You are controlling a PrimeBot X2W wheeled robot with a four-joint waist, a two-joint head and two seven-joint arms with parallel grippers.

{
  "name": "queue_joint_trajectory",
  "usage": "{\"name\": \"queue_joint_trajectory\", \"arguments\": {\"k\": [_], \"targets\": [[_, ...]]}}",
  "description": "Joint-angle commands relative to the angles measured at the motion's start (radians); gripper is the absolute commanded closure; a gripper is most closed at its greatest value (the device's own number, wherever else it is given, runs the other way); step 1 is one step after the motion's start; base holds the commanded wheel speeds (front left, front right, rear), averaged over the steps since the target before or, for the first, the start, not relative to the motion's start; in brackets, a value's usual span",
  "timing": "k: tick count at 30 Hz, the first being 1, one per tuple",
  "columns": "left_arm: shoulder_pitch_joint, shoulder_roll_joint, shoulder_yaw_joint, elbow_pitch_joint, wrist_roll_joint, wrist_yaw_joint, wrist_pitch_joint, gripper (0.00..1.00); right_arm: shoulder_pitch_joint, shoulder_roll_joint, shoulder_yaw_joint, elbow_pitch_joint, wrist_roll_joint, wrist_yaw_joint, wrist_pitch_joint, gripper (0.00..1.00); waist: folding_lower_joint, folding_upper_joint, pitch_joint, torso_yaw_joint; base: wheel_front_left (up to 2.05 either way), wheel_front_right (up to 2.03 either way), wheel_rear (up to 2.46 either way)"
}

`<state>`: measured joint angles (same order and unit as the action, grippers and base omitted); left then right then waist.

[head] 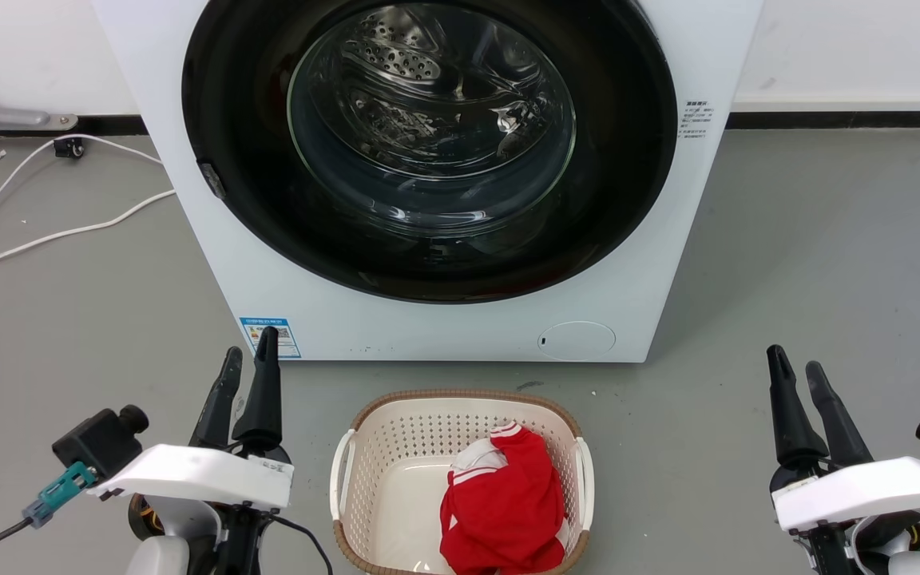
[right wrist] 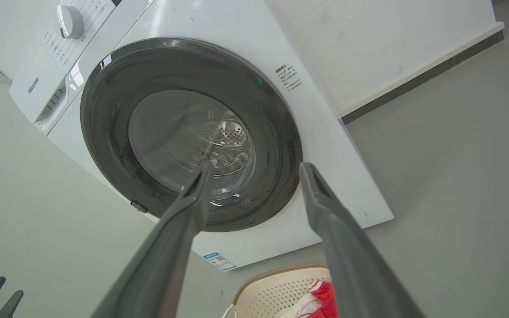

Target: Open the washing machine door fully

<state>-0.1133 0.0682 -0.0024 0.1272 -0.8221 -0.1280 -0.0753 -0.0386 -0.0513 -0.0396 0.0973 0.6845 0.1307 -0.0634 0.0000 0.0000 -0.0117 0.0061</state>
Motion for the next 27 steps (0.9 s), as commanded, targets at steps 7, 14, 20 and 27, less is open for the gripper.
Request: {"name": "queue_joint_trajectory", "arguments": {"k": [7,14,20,27], "targets": [[-0.03,0.018,-0.027,-0.005,0.138,0.007,-0.028,0.0,-0.002,-0.001,0.005,-0.011,-0.122,0.0,-0.02,0.0,0.0,0.0,-0.001,-0.002,0.0,0.0,0.0],[-0.031,0.03,-0.049,0.012,0.233,0.022,-0.049,0.0,-0.003,-0.001,0.007,-0.004,-0.218,0.0,-0.027,0.0,0.0,0.0,-0.003,-0.001,0.0,0.0,0.0],[-0.036,0.038,-0.066,0.019,0.303,0.031,-0.065,0.0,0.0,-0.001,0.005,-0.002,-0.289,0.0,-0.035,0.0,0.0,0.0,-0.004,-0.001,0.0,0.0,0.0],[-0.042,0.046,-0.081,0.028,0.375,0.042,-0.083,0.0,0.011,0.0,0.005,-0.005,-0.354,0.0,-0.044,0.0,0.0,0.0,-0.006,-0.002,0.0,0.0,0.0]]}}
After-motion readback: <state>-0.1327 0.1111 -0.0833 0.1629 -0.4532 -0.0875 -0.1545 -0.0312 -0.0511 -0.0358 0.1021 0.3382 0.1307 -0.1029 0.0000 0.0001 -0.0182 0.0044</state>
